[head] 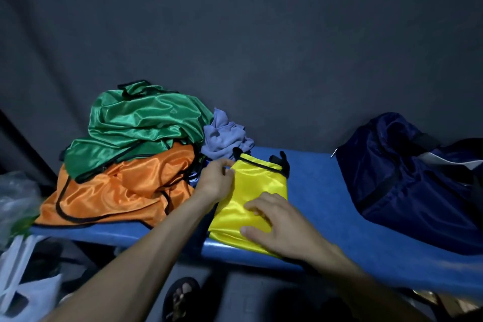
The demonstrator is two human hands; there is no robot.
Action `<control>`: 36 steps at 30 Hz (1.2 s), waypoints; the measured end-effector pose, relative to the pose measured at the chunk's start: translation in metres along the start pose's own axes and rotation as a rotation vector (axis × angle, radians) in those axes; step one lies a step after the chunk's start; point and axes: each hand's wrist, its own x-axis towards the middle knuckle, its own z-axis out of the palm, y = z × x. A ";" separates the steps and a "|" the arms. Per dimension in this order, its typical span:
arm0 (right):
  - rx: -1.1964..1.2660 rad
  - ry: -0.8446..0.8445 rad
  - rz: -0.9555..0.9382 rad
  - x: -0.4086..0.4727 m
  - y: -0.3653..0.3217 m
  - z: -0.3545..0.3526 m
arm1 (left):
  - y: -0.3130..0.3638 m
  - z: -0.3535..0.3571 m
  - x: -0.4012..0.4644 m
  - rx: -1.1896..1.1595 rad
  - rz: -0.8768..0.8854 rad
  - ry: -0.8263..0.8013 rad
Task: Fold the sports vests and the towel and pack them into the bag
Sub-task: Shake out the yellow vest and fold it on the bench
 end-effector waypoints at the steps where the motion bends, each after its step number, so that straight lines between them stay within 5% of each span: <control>1: -0.098 -0.032 -0.032 -0.008 0.002 0.001 | 0.000 0.000 -0.002 0.076 0.037 0.011; 6: -0.282 -0.046 -0.165 -0.031 0.011 0.010 | -0.003 0.000 -0.015 0.301 0.184 0.057; 10: -0.292 -0.006 -0.235 -0.037 0.018 0.014 | 0.008 -0.014 -0.033 0.732 0.408 0.079; 12: -0.261 0.019 -0.264 -0.037 0.019 0.013 | 0.008 -0.022 -0.041 0.669 0.605 -0.069; 15: -0.239 0.002 -0.273 -0.035 0.020 0.010 | 0.001 -0.032 -0.053 0.554 0.525 -0.527; 17: -0.244 -0.009 -0.282 -0.035 0.021 0.007 | -0.006 -0.034 -0.060 0.604 0.492 -0.619; 21: -0.269 0.053 -0.277 -0.034 0.026 0.011 | -0.009 -0.027 -0.071 0.707 0.564 -0.530; 26: 0.195 0.199 0.066 -0.016 0.012 -0.006 | 0.002 -0.020 -0.080 0.802 0.571 -0.387; 32: 0.617 0.500 0.163 -0.001 -0.010 -0.069 | 0.048 -0.040 -0.083 0.484 0.633 -0.207; 36: 0.851 0.657 0.113 -0.005 -0.018 -0.125 | 0.129 -0.073 -0.082 0.080 0.645 -0.469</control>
